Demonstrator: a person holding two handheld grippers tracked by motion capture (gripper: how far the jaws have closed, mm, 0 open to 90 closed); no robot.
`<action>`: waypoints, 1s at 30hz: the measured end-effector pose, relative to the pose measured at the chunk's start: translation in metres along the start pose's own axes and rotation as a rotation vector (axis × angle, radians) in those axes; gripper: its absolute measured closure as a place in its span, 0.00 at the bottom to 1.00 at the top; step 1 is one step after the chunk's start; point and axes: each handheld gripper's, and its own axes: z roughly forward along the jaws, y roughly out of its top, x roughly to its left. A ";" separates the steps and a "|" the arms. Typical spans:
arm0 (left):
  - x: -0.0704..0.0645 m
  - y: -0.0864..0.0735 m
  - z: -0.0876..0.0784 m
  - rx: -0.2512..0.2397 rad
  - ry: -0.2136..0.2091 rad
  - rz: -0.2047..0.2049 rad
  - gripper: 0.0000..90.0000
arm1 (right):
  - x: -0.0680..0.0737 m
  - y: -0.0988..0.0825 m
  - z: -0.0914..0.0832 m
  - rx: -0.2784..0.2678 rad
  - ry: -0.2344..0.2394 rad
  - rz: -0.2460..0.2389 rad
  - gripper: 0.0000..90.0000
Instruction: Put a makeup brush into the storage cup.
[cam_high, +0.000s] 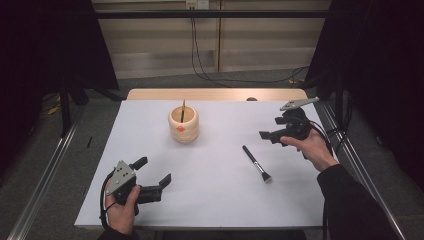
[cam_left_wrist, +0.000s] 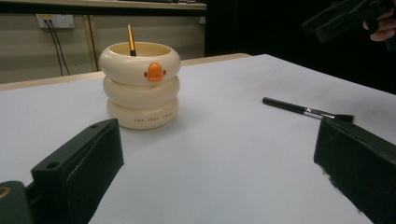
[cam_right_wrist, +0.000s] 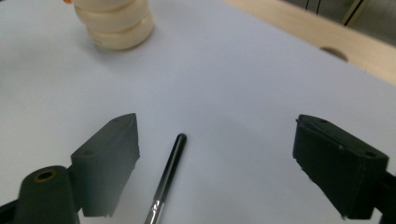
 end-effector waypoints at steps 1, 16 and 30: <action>0.000 0.000 0.000 0.001 -0.001 -0.002 0.02 | 0.000 0.002 0.001 0.026 0.009 0.007 0.17; 0.001 0.000 -0.001 -0.013 -0.005 -0.008 0.02 | -0.003 0.014 0.018 0.307 0.051 0.060 0.28; 0.001 0.000 -0.002 -0.006 -0.007 -0.003 0.02 | -0.001 0.013 0.038 0.526 0.113 0.042 0.47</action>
